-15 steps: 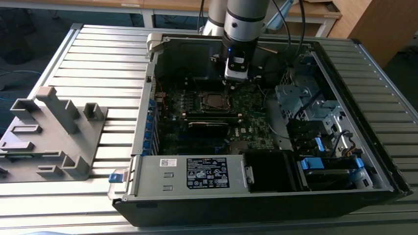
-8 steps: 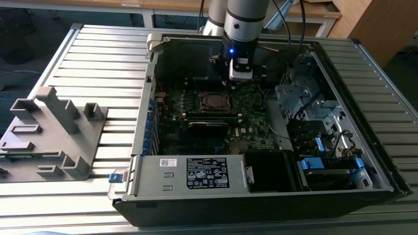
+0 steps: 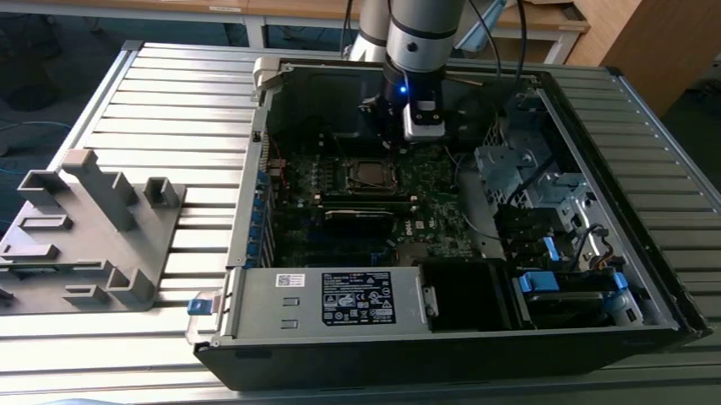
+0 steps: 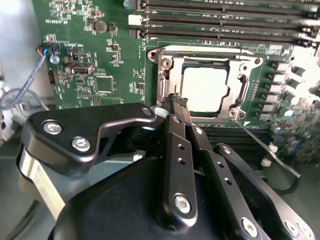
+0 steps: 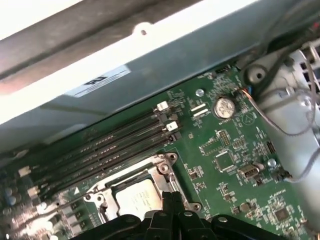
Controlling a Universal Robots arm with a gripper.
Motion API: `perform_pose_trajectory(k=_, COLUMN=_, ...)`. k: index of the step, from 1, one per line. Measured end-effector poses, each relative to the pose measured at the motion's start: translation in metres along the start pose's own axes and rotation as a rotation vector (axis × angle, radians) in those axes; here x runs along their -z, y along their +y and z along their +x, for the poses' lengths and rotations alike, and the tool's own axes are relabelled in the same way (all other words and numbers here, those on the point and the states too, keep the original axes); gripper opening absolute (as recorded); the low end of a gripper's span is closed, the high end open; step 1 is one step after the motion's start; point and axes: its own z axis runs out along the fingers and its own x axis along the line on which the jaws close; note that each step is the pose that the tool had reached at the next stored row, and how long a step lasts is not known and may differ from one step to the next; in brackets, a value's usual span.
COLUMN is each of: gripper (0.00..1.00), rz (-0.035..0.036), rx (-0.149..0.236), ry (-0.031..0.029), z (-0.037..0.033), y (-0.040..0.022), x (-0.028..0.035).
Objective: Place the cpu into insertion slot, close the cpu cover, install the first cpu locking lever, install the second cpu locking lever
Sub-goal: 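Close the cpu cover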
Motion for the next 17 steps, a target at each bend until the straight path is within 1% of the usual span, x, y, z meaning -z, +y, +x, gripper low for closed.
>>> perform_pose_trajectory(k=5, gripper=0.11, rz=0.0004, rx=0.081, ry=0.0008, z=0.0000, y=0.0000, x=-0.0004)
perform_pose_trajectory(k=6, gripper=0.11, rz=0.0005, rx=0.088, ry=0.0008, z=0.0000, y=0.0000, x=-0.0004)
perform_pose_trajectory(k=17, gripper=0.11, rz=0.0005, rx=0.090, ry=0.0009, z=0.0000, y=0.0000, x=-0.0005)
